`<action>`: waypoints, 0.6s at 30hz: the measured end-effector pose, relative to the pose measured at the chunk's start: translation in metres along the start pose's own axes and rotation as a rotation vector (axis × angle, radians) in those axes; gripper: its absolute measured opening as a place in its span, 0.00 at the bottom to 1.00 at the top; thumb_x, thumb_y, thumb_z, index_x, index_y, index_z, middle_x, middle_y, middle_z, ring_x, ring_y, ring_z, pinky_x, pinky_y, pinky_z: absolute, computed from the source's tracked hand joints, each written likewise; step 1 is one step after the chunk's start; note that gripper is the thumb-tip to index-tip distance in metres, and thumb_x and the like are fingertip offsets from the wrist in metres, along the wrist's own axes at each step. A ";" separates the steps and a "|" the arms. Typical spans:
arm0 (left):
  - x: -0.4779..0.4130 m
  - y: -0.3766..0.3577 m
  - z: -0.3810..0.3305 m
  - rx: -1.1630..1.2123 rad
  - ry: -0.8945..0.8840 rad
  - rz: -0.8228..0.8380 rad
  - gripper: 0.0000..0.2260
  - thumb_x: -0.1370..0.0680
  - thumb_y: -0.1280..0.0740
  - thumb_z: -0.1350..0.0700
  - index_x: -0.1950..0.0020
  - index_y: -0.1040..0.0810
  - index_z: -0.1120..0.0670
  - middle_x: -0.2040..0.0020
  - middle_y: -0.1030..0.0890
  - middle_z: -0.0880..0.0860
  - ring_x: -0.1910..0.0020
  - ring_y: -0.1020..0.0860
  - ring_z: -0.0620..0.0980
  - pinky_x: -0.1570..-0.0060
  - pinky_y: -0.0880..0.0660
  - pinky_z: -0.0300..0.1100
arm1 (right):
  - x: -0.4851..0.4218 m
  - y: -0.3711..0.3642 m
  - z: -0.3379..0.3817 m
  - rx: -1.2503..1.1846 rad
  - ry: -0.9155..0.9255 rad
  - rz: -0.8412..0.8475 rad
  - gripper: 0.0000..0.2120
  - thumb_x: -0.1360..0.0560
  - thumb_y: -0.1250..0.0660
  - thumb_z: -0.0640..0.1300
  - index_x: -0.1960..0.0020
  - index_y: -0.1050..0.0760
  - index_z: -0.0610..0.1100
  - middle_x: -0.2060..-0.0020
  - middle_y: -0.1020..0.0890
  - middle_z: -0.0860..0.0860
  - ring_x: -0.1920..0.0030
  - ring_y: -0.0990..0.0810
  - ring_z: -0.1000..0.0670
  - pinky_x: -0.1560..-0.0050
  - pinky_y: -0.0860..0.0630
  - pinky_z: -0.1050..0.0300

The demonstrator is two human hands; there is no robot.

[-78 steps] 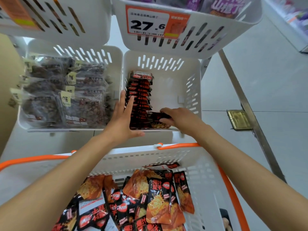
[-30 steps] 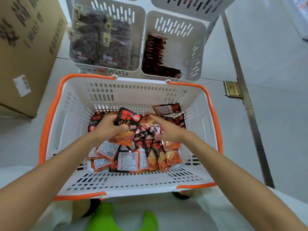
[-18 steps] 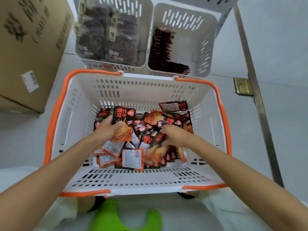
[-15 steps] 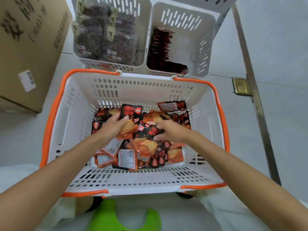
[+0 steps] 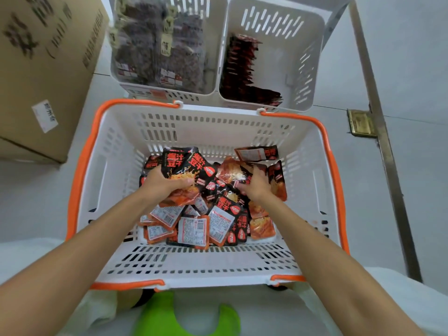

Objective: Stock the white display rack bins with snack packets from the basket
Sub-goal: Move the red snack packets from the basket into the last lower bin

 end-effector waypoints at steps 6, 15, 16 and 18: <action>0.000 0.010 0.006 0.228 0.042 -0.004 0.29 0.33 0.21 0.51 0.35 0.26 0.56 0.48 0.15 0.57 0.54 0.15 0.56 0.56 0.18 0.49 | 0.020 0.035 0.026 -0.326 0.197 -0.034 0.13 0.28 0.25 0.37 0.45 0.22 0.44 0.55 0.19 0.50 0.61 0.19 0.55 0.62 0.24 0.62; 0.010 -0.010 -0.037 0.381 0.013 0.157 0.12 0.21 0.34 0.47 0.49 0.21 0.55 0.55 0.17 0.56 0.59 0.18 0.54 0.55 0.22 0.48 | 0.093 0.088 0.148 -0.285 0.535 0.232 0.08 0.25 0.27 0.41 0.49 0.22 0.41 0.55 0.16 0.46 0.57 0.17 0.51 0.54 0.21 0.57; 0.017 -0.016 -0.048 0.386 -0.026 0.188 0.14 0.24 0.32 0.43 0.50 0.21 0.53 0.58 0.17 0.53 0.60 0.18 0.53 0.54 0.22 0.48 | 0.097 0.085 0.157 -0.315 0.539 0.190 0.08 0.25 0.27 0.42 0.48 0.24 0.43 0.55 0.18 0.48 0.59 0.20 0.56 0.57 0.22 0.62; 0.028 -0.022 -0.070 0.374 -0.131 0.208 0.17 0.30 0.28 0.43 0.48 0.21 0.52 0.58 0.16 0.52 0.59 0.17 0.52 0.56 0.21 0.46 | 0.097 0.083 0.161 -0.491 0.491 0.043 0.15 0.25 0.27 0.46 0.42 0.28 0.46 0.47 0.22 0.49 0.53 0.22 0.57 0.50 0.23 0.64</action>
Point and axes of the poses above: each hand's wrist, its own x-axis away from the middle knuckle, its own y-axis out of the back of the hand, z = x × y, the point moved 9 cm from there along -x, towards the middle knuckle
